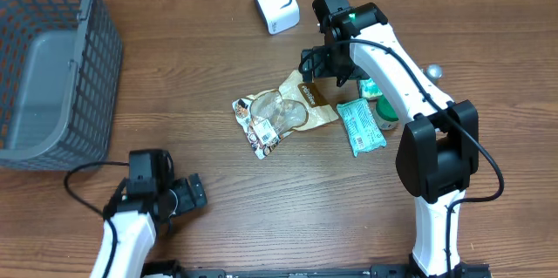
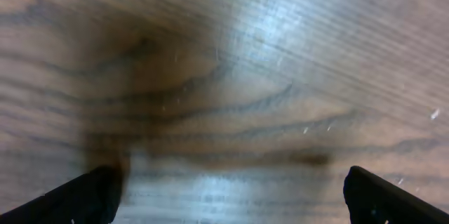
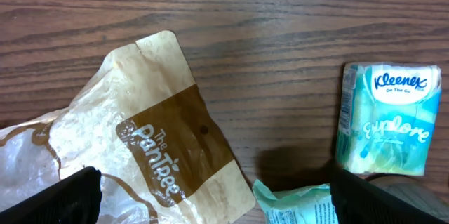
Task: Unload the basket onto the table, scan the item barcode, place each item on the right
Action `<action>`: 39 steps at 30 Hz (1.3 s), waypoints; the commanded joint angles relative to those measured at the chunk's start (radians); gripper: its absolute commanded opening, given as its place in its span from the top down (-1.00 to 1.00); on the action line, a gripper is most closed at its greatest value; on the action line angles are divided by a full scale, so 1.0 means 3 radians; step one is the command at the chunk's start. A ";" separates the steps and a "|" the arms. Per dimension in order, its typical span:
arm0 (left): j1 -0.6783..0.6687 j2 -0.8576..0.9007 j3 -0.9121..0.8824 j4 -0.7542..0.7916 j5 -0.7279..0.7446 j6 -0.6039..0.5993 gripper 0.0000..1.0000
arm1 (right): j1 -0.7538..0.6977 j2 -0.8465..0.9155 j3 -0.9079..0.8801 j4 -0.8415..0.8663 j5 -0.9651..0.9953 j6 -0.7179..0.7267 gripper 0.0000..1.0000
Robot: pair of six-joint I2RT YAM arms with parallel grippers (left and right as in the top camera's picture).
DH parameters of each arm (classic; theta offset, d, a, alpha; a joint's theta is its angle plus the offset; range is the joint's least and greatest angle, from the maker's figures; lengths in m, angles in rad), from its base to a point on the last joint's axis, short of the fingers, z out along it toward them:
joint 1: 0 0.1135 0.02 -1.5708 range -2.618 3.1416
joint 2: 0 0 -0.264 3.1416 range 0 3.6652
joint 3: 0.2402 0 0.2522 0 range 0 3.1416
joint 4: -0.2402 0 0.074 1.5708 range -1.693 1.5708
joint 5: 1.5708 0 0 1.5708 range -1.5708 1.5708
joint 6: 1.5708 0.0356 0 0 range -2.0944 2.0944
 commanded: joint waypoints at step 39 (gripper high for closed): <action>-0.0015 -0.2808 -0.1320 0.1820 0.0397 0.0312 -0.99 | 0.0005 0.0010 -0.0014 0.0006 -0.0014 0.0023 -1.00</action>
